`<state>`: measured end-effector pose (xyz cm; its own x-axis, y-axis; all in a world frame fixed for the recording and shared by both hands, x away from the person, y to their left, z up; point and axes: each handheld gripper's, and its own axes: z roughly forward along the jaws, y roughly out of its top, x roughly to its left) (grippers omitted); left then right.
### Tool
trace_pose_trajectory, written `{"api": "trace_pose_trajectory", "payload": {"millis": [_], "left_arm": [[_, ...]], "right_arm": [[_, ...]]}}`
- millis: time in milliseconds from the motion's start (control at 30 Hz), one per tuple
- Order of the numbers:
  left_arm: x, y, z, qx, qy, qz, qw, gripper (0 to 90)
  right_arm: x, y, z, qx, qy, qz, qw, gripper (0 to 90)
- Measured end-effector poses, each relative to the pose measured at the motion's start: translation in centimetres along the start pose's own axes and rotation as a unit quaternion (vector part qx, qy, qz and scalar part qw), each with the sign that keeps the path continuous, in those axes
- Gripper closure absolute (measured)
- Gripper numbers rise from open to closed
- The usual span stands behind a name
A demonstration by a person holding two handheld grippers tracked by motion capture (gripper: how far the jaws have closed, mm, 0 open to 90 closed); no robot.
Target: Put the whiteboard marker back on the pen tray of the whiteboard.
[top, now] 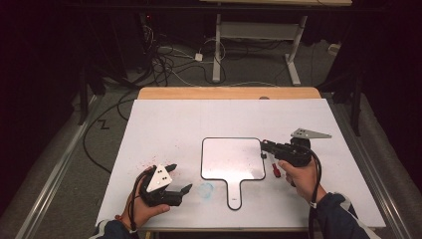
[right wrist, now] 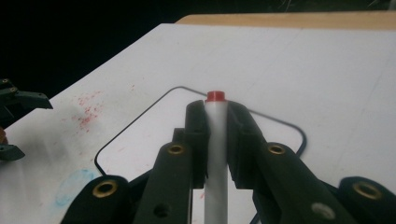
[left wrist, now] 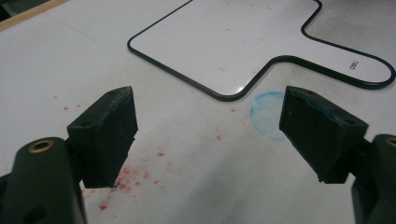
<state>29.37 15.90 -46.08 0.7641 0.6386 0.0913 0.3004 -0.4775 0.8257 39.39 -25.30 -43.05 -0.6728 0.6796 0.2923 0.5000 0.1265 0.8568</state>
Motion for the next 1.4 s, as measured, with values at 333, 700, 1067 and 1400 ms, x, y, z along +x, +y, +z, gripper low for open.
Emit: {"api": "trace_pose_trajectory", "payload": {"millis": [333, 700, 1067, 1400], "left_arm": [[-0.2, 0.0, 0.1, 0.004, -0.003, 0.003, 1.0000, 18.4], [-0.3, -0.1, 0.1, 0.009, -0.005, 0.004, 0.9999, 18.4], [-0.3, 0.0, 0.3, 0.011, -0.006, 0.005, 0.9999, 18.4], [-0.3, 0.1, 0.3, 0.011, -0.005, 0.005, 0.9999, 18.4]], "right_arm": [[-1.6, -0.9, 3.7, 0.026, -0.016, 0.024, 0.9993, 80.9], [-2.2, -1.1, 5.0, 0.052, -0.100, -0.013, 0.9936, 75.9], [-2.7, -1.4, 5.3, 0.077, -0.127, -0.025, 0.9886, 68.5], [-2.9, -1.5, 4.9, 0.105, -0.158, -0.052, 0.9804, 64.3]]}}
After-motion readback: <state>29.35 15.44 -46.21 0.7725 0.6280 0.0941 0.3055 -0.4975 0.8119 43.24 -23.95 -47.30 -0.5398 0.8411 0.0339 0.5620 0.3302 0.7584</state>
